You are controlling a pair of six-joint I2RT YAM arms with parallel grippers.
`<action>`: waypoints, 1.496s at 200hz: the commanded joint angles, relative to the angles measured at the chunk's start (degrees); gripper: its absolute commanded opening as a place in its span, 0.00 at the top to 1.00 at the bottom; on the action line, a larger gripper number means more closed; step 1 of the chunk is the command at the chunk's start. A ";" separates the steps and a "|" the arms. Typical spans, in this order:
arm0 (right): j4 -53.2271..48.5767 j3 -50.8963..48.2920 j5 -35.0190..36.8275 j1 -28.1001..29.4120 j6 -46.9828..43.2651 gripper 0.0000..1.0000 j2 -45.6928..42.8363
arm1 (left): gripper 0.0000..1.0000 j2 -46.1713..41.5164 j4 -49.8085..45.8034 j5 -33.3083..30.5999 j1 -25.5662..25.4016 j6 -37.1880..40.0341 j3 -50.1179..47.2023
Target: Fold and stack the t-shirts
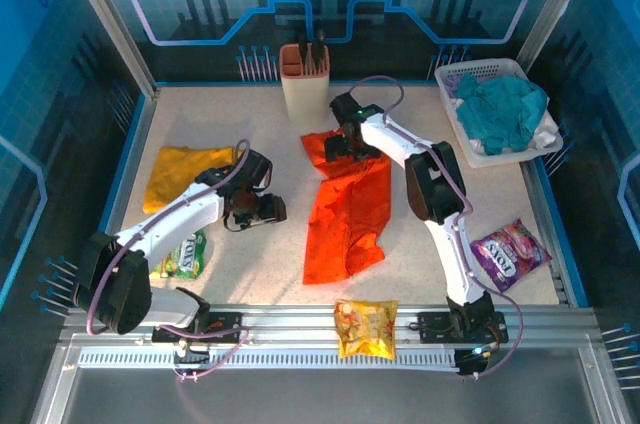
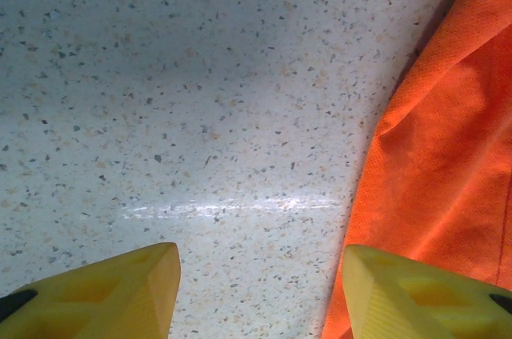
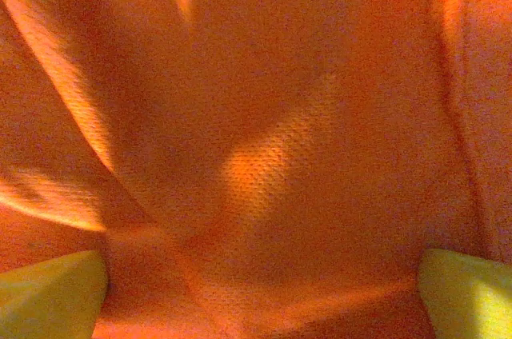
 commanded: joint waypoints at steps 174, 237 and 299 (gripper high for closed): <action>11.64 -8.57 -4.68 -11.42 2.44 0.00 -16.98 | 0.46 11.93 13.66 11.59 -3.09 -2.18 -4.75; 12.31 -27.99 -13.00 -10.62 5.11 0.00 -31.78 | 0.46 15.46 16.10 12.84 -5.31 -3.42 -5.28; 15.32 -39.17 -12.65 -6.00 5.47 0.00 -32.33 | 0.47 18.36 17.59 14.09 -7.06 -4.61 -4.78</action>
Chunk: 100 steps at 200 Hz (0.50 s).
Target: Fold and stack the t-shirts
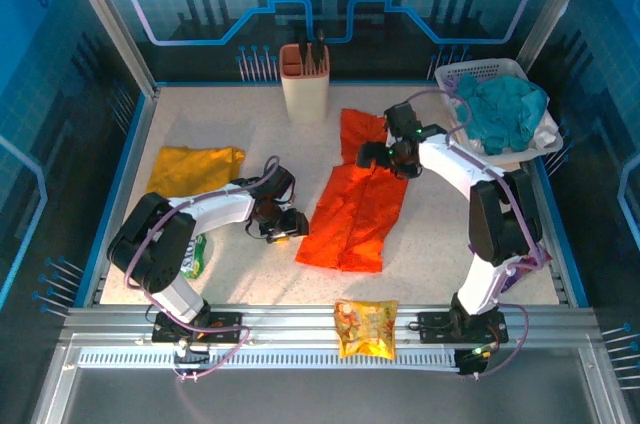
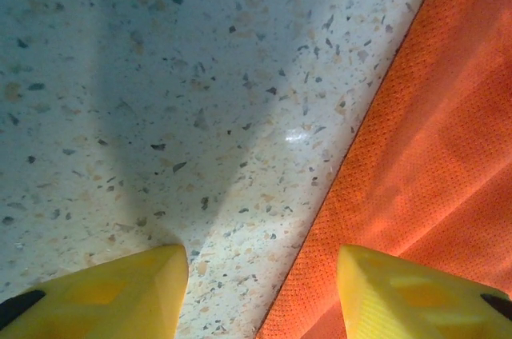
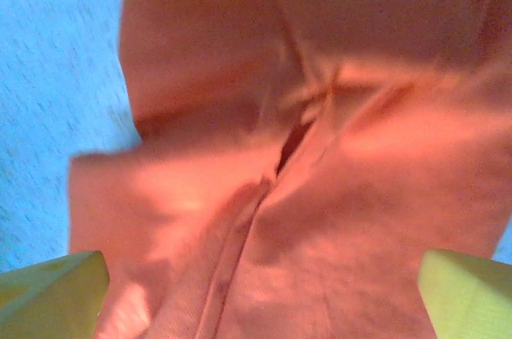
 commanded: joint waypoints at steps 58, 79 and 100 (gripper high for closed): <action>-7.41 14.11 8.83 5.20 -1.25 0.00 16.93 | 0.47 4.03 4.29 2.64 -5.59 -4.37 -0.61; -7.85 16.91 9.86 5.28 -0.85 0.00 20.15 | 0.47 4.28 5.59 2.84 -6.19 -5.55 -1.58; -7.62 20.33 9.54 5.17 -1.52 0.00 23.22 | 0.47 4.33 6.44 2.90 -6.32 -6.17 -1.85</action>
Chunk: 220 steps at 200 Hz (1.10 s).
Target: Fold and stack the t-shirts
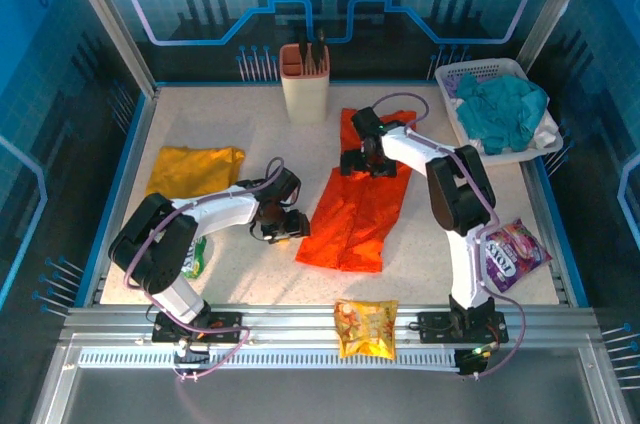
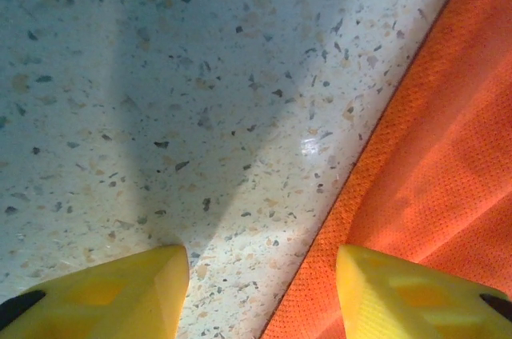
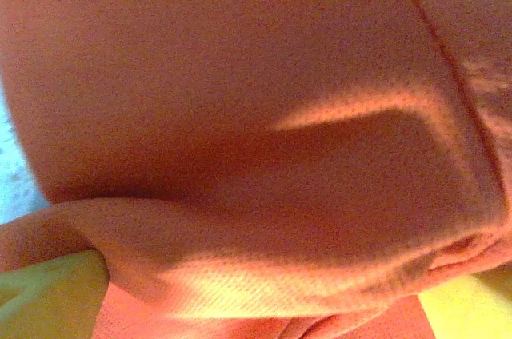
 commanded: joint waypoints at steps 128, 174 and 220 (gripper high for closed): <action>1.71 4.78 -0.27 -3.28 -7.14 0.00 -4.24 | 0.51 11.02 8.38 9.10 -6.36 -3.31 6.05; 2.21 -10.29 -2.93 -3.94 -5.39 0.00 -19.88 | 0.56 13.70 10.90 9.27 -7.87 -5.35 7.06; 1.77 -27.58 -0.15 -6.26 2.46 0.00 -32.27 | 0.69 13.92 11.26 9.88 -8.29 -5.67 8.65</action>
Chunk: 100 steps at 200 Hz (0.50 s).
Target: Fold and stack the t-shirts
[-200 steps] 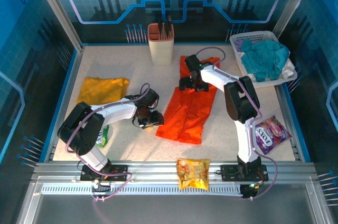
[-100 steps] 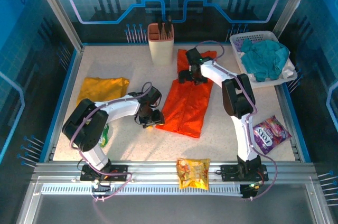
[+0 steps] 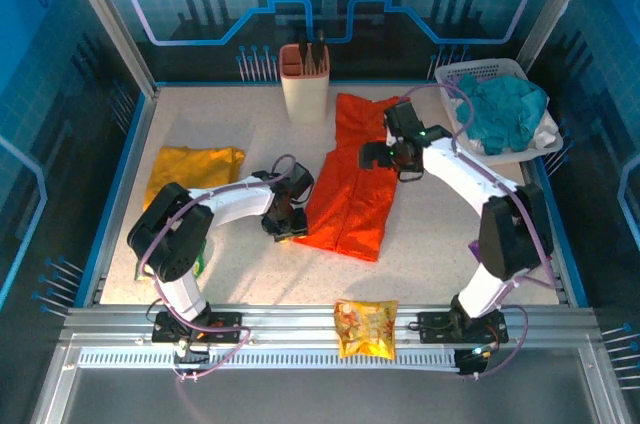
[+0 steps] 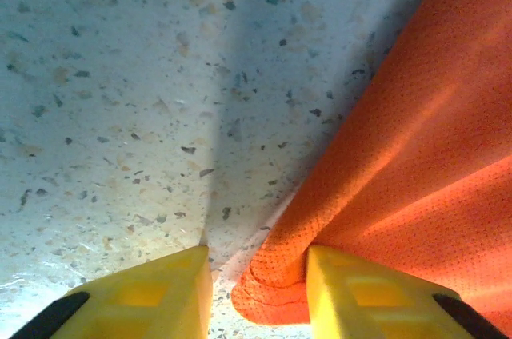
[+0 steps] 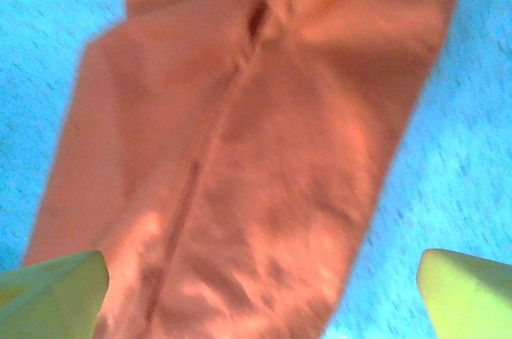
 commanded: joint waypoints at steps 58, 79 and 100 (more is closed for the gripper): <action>-4.34 -21.16 -3.84 -5.48 8.38 0.00 -14.84 | 0.95 6.99 17.37 16.14 -7.12 -0.04 3.00; -5.15 -24.96 -2.89 -5.57 9.40 0.00 -16.83 | 0.99 6.88 17.37 15.88 -9.53 -1.78 2.35; -6.15 -26.35 -4.42 -5.97 9.16 0.00 -18.25 | 1.00 6.69 19.07 15.88 -12.74 -4.92 0.92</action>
